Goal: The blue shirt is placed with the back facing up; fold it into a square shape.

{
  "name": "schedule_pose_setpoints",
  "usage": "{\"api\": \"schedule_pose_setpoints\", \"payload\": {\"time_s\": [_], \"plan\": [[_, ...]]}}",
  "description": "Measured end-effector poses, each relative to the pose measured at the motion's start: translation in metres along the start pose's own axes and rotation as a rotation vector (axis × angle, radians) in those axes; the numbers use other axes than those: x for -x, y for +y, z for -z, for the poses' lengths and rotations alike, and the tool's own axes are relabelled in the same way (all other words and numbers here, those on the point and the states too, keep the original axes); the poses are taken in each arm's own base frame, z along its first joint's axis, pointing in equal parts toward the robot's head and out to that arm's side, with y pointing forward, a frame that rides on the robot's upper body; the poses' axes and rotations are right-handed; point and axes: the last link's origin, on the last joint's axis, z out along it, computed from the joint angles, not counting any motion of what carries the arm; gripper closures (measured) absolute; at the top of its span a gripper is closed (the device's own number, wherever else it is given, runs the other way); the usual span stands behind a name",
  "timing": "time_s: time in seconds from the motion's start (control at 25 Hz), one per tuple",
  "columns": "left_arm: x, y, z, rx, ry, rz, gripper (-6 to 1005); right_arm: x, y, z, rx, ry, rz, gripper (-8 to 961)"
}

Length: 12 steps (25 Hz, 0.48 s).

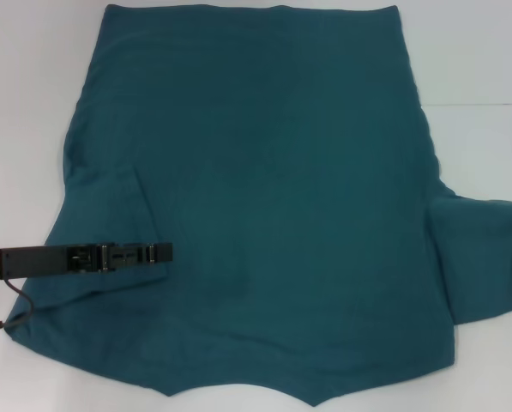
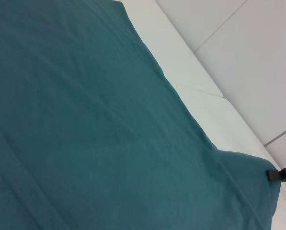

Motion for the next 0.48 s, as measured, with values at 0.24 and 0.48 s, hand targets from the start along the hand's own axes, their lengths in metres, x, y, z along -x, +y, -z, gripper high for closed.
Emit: {"api": "schedule_pose_setpoints", "payload": {"time_s": [0.24,0.48], "plan": [[0.000,-0.001,0.001,-0.002,0.006,0.005,206,0.010,0.008,-0.001,0.002,-0.009,0.019,905],[0.001,-0.003,0.005,-0.008,0.026,0.019,207,0.020,0.007,0.005,-0.018,-0.047,-0.006,902]]}}
